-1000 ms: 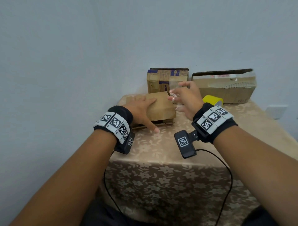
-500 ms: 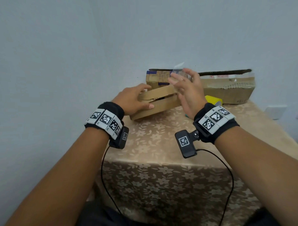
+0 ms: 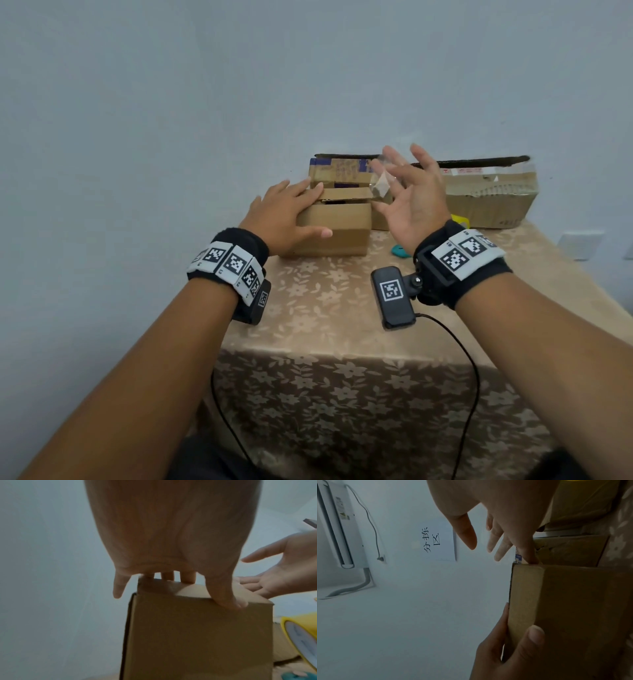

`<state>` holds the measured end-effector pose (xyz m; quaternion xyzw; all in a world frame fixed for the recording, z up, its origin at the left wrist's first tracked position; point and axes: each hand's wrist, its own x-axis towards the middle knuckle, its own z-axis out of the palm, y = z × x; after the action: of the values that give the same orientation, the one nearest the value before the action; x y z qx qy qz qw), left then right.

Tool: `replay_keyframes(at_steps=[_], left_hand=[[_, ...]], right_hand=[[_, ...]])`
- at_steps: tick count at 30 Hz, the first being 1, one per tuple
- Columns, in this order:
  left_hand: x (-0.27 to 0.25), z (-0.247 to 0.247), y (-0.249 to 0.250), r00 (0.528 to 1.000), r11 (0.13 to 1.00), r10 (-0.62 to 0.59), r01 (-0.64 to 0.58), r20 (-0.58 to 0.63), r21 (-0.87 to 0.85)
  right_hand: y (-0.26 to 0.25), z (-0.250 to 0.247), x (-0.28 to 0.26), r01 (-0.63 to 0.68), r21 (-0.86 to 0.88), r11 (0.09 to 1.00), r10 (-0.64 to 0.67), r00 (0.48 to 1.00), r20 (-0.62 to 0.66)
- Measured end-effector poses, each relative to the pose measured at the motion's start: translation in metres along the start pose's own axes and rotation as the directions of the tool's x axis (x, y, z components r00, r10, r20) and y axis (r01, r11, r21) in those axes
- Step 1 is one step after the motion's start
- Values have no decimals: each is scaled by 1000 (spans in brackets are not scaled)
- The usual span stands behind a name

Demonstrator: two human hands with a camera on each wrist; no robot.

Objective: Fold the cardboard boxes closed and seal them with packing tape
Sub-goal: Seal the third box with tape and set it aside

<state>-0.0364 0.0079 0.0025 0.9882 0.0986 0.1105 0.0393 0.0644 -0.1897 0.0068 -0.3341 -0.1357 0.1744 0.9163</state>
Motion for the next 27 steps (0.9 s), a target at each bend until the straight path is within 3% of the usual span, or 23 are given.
replay_keyframes(at_steps=[5,12,19,23,27], left_hand=[[2,0,7,998,999,-11,14,-54,48],[4,-6,16,999,993,-25,20,35,116],[7,8,28,998,981,-48,41,31,190],[5,7,26,996,979,15,2,-83,204],[2,0,26,997,986,55,-46,-54,160]], right_hand=[[0,8,-3,39,-40,998,-37,999,33],[-10,18,-5,196,-27,980,-193,978,74],[-1,12,-7,99,-40,994,-96,993,68],[1,13,-5,59,2,998,-59,996,69],[5,12,-5,26,54,998,-29,997,65]])
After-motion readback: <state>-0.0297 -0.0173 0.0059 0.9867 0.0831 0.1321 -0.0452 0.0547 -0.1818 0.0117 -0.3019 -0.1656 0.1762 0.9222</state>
